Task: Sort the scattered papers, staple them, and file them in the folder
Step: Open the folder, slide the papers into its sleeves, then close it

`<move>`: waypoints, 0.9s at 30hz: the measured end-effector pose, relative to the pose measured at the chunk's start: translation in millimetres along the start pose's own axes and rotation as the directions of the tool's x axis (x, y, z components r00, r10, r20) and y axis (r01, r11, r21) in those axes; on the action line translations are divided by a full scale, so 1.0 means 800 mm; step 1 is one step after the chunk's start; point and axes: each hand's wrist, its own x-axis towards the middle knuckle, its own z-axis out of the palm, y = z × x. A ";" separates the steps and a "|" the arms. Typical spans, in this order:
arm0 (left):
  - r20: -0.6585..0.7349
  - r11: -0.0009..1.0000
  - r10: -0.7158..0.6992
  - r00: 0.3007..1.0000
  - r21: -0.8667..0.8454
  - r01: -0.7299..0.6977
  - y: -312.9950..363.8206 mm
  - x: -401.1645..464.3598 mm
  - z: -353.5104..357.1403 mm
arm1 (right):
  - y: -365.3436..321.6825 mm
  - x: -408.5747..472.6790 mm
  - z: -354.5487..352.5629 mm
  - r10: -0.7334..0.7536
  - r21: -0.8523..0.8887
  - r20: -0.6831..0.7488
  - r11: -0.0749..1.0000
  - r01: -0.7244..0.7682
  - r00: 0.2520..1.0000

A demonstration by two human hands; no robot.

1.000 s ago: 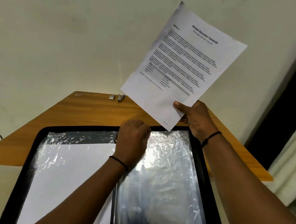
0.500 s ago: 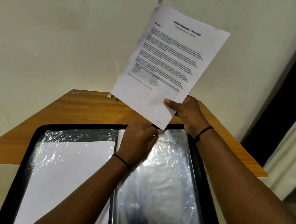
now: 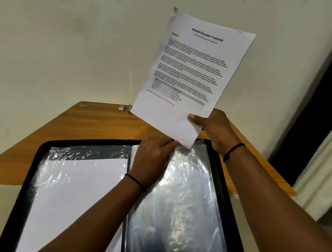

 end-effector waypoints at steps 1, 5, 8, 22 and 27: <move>-0.031 1.000 0.000 1.000 0.003 0.000 0.001 -0.002 0.001 | -0.002 0.001 -0.002 -0.010 0.003 -0.008 1.000 0.010 1.000; -0.144 0.999 0.038 0.989 0.031 -0.034 0.010 -0.006 0.004 | -0.005 0.002 -0.007 -0.028 0.004 -0.036 1.000 0.028 0.999; -0.211 0.996 0.071 0.975 0.060 -0.059 0.021 -0.005 0.003 | -0.012 0.002 -0.006 -0.033 0.017 -0.053 0.999 0.034 0.998; 0.118 0.950 -0.302 0.946 0.114 0.289 0.008 -0.003 0.020 | -0.011 -0.001 -0.001 -0.040 0.035 -0.063 0.998 0.042 0.997; 0.032 0.970 -0.233 0.972 0.076 0.230 0.009 -0.006 0.024 | -0.009 -0.005 0.001 -0.038 0.046 -0.076 0.998 0.041 0.996</move>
